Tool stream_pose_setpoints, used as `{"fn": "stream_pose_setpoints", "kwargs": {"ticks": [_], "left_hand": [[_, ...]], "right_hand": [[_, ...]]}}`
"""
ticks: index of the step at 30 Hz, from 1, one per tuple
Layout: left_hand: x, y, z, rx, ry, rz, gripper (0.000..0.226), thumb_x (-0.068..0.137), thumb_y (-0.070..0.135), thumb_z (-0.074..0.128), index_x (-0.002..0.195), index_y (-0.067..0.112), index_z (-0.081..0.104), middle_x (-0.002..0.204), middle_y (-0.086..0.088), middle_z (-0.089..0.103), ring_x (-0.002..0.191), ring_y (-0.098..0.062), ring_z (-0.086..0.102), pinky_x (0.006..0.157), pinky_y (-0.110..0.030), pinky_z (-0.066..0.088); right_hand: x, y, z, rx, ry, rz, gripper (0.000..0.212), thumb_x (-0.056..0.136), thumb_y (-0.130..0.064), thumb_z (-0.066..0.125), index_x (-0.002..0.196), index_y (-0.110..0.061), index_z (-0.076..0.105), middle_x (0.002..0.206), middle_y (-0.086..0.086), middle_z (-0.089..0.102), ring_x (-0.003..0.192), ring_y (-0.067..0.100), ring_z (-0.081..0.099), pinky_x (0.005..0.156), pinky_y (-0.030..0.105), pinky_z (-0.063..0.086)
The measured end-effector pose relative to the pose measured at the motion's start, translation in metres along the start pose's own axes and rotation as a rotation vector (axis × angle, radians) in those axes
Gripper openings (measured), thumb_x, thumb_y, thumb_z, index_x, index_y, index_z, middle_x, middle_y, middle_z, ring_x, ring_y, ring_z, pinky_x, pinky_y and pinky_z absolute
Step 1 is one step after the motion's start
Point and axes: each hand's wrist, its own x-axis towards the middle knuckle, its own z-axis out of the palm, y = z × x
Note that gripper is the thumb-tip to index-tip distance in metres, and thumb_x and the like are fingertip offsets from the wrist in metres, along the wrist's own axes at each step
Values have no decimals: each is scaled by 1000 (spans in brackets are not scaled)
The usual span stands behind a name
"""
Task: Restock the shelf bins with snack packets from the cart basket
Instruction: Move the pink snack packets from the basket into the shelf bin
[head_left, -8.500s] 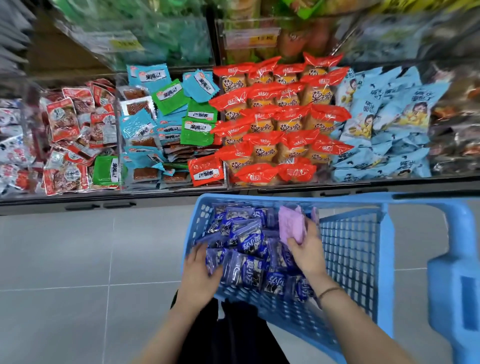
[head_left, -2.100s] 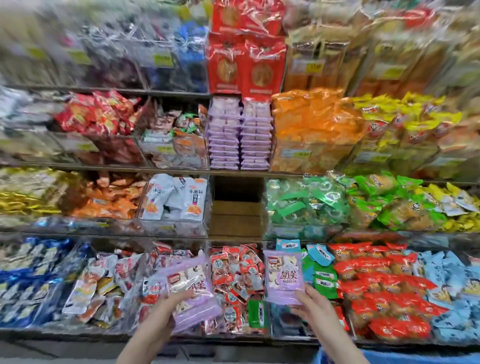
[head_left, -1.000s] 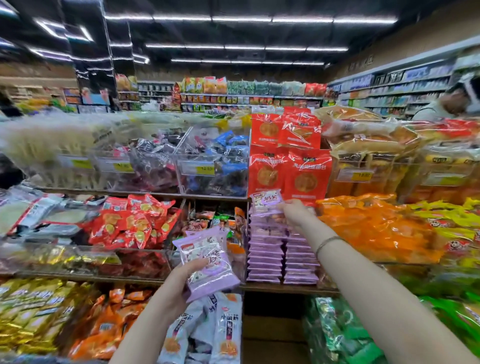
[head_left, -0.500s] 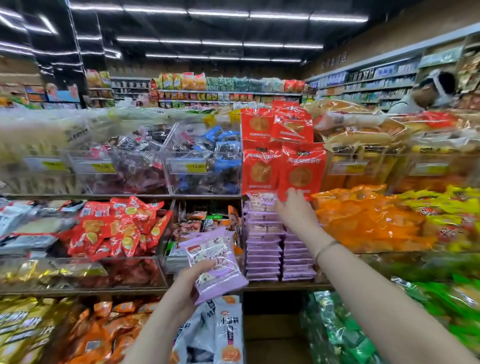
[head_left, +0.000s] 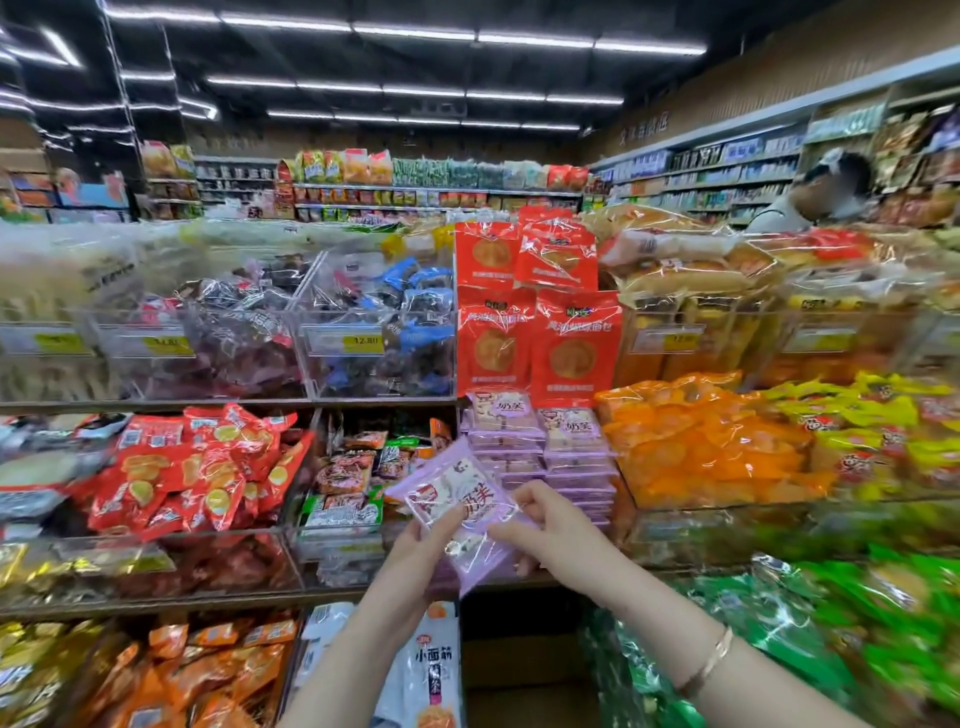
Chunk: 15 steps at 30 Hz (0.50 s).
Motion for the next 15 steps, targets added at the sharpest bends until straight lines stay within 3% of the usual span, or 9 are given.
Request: {"fn": "stream_pose_setpoints", "kwargs": {"ticks": [2,4,7,10,12,13,15], "left_hand": [[2,1,2,7,1,10,86,56,58,70,126,14,47,114,-3,68,106,-25,65,92,-43,52],[4,3,2,13,-20,2,92,51,66,69,128,18,49,116,1,66,112,-23,61,100,-45,46],[9,0,-1,11,6,-16,74,65,57,69,127,22,49,98,6,73,94,-17,69,82,-32,53],[11,-4,-8,27,65,-50,72,78,46,66,140,23,40,84,19,69,79,-5,70,68,-25,53],[9,-5,-11,54,89,-68,70,81,43,65,141,21,38,70,24,68,63,3,68,54,-19,52],[9,-6,-12,62,95,-68,69,83,42,65,142,20,37,68,24,68,61,2,67,56,-19,52],[10,-8,-14,62,110,-59,74,83,43,65,145,19,33,81,18,66,67,-2,65,74,-26,49]], "right_hand": [[1,1,-5,126,17,21,31,87,-27,66,109,-13,48,105,8,62,56,11,60,60,24,53],[5,2,-15,216,24,38,29,88,-22,65,109,-9,50,101,11,64,59,12,60,61,25,54],[22,1,-40,281,143,36,20,88,-16,63,100,-5,52,93,12,65,60,13,59,61,25,52],[46,-1,-76,374,383,41,13,90,-12,61,89,-7,49,88,11,63,54,13,60,53,24,51],[61,5,-98,304,511,43,19,90,-11,60,82,-11,42,79,9,59,46,12,60,51,28,53],[68,10,-106,206,556,73,20,90,-12,60,83,-12,41,79,8,58,47,13,62,57,35,56],[81,17,-116,59,603,162,19,88,-13,60,91,-9,41,83,8,60,54,20,63,70,48,57]]}}
